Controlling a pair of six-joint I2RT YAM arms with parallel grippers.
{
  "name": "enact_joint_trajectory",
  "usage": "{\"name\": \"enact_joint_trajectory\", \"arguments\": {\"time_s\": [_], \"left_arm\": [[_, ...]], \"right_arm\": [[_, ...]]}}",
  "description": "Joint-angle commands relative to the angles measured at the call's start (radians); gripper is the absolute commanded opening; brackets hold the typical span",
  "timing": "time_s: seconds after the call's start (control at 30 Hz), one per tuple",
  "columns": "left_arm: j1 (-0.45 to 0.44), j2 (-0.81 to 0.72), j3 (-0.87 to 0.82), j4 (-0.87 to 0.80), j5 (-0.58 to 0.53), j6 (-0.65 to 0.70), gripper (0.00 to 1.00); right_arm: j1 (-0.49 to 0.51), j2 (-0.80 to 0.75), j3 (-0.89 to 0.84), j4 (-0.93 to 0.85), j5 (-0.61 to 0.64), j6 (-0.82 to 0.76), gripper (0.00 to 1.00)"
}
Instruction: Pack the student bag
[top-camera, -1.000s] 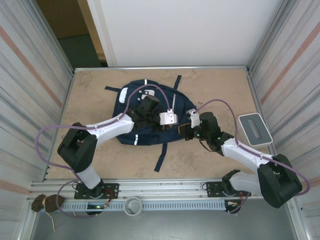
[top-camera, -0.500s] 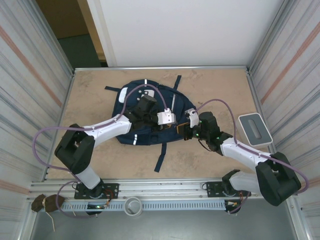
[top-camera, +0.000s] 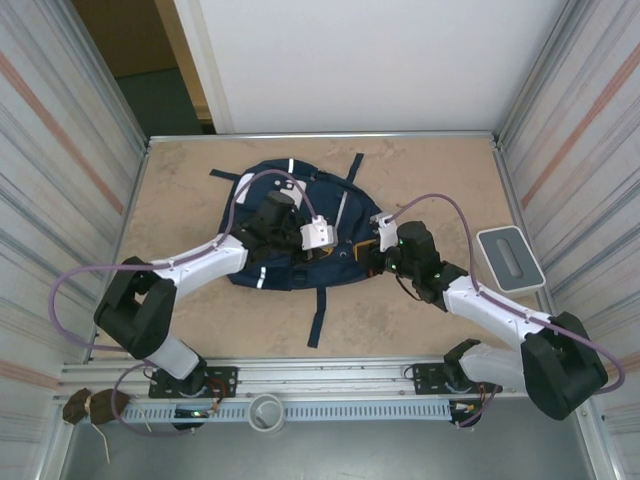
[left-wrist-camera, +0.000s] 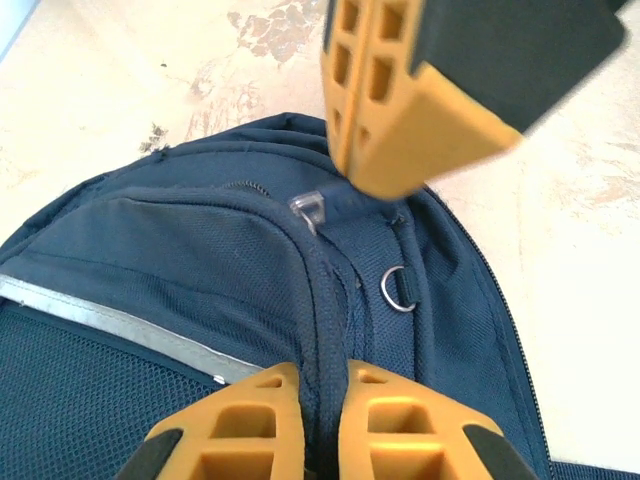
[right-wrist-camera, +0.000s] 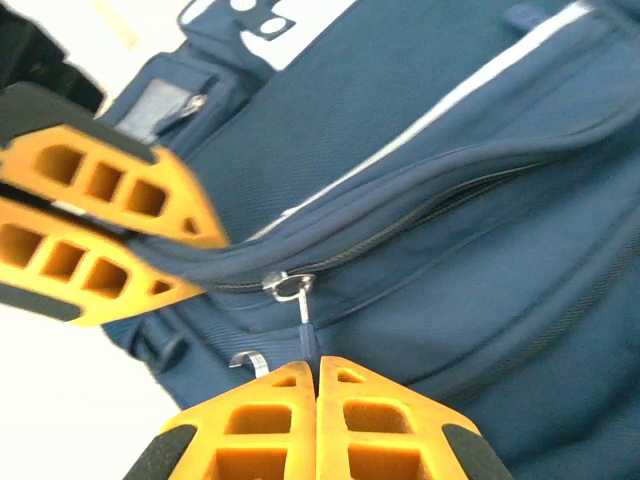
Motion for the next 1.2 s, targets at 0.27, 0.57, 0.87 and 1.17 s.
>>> {"name": "enact_joint_trajectory", "arguments": {"time_s": [0.27,0.57,0.87,1.17], "left_arm": [[0.039,-0.094,-0.035,-0.031,0.131,-0.004,0.00],[0.039,-0.100,-0.032,-0.041,0.132,-0.003,0.00],[0.039,-0.104,-0.037,-0.041,0.136,0.000,0.00],[0.062,-0.174,-0.105,-0.068,-0.004,-0.041,0.04]], "right_arm": [[-0.040,0.080,0.033,-0.068,-0.108,-0.122,0.09],[-0.040,0.123,0.048,-0.034,-0.168,-0.148,0.20],[-0.015,0.171,0.077,-0.014,-0.197,-0.164,0.17],[0.033,0.117,0.071,-0.045,-0.119,-0.128,0.00]]}}
